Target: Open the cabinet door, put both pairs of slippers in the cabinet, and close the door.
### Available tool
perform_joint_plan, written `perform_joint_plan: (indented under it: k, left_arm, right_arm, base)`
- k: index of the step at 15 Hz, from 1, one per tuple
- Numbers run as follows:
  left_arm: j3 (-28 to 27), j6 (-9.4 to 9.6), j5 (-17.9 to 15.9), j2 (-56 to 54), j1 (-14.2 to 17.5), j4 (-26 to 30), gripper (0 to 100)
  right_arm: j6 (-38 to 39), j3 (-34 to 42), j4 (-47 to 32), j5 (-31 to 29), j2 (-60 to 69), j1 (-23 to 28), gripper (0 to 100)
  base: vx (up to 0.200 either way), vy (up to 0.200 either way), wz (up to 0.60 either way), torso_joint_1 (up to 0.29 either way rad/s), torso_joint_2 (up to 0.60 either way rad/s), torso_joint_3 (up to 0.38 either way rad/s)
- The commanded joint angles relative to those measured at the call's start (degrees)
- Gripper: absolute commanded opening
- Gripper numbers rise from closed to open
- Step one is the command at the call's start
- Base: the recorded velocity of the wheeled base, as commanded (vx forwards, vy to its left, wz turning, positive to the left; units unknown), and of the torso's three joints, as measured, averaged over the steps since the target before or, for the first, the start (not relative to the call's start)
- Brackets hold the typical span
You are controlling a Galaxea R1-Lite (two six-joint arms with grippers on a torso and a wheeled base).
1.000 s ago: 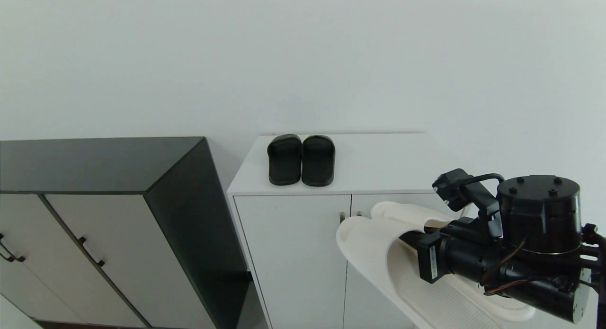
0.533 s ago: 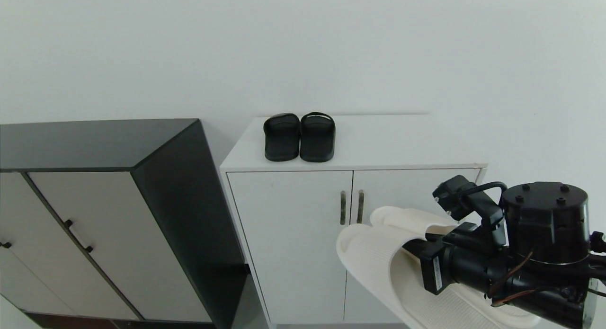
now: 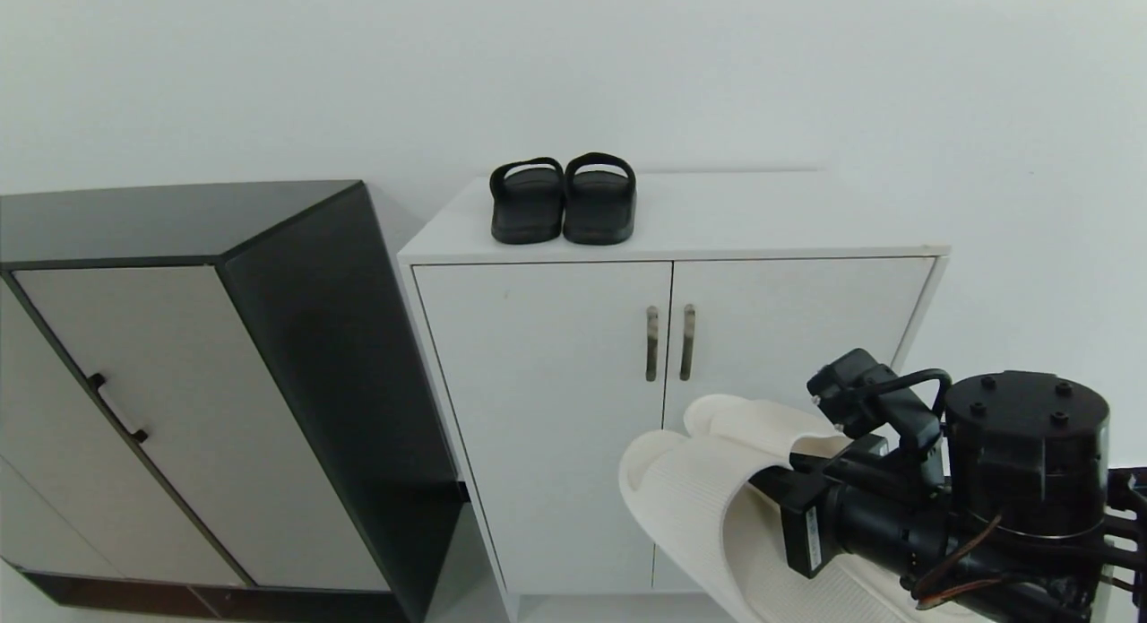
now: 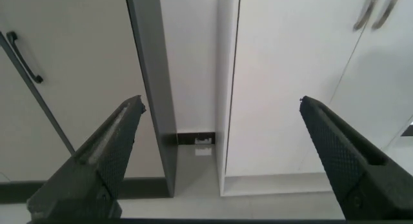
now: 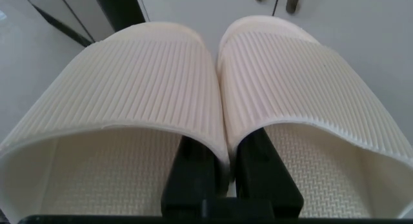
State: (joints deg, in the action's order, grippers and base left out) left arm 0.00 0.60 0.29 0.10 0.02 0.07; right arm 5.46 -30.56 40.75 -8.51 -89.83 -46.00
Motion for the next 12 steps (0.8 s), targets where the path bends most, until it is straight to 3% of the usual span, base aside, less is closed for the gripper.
perform_joint_plan:
  k: [1,5,6,7,8,9,11,12]
  left_arm:
    - [0.00,3.36,-0.03,-0.01,0.06,0.01,100]
    - [-1.49,4.85,-2.40,2.01,-0.11,-0.51,100]
    - [-8.09,2.22,-2.49,4.03,-0.11,-1.74,100]
    - [-12.74,-2.88,-3.28,6.93,-0.90,-1.83,100]
    - [-14.94,-6.49,-6.53,12.03,-4.16,-1.92,100]
    - [-15.29,-6.84,-8.47,17.48,-8.55,-2.71,100]
    - [-16.44,-6.57,-9.17,25.83,-14.79,-7.19,100]
    - [-16.96,-5.69,-10.75,31.63,-19.36,-10.71,100]
  right_arm:
    - [-0.10,0.68,0.12,-0.02,-1.22,-0.06,0]
    - [-0.36,0.50,0.29,0.34,-2.19,-0.85,0]
    - [-0.28,0.77,0.29,0.51,-2.54,-0.94,0]
    - [-0.28,0.77,0.29,0.60,-2.54,-1.38,0]
    - [-0.28,0.68,0.29,0.60,-2.54,-2.08,0]
    - [-0.36,0.85,0.29,0.16,-2.54,-2.78,0]
    - [-0.28,0.85,0.56,0.07,-2.36,-2.78,0]
    - [-0.36,1.03,1.17,-0.10,-2.10,-2.78,0]
  base:
    - [0.000,0.000,0.00,-0.154,0.48,0.320]
    - [0.000,0.000,0.00,-0.129,0.46,0.330]
    - [0.000,0.000,0.00,-0.105,0.46,0.334]
    - [0.000,0.000,0.00,-0.105,0.46,0.354]
    - [0.000,0.000,0.00,-0.085,0.45,0.359]
    - [0.000,0.000,0.00,-0.076,0.43,0.373]
    - [0.000,0.000,0.00,-0.044,0.44,0.391]
    - [0.000,0.000,0.00,-0.032,0.43,0.408]
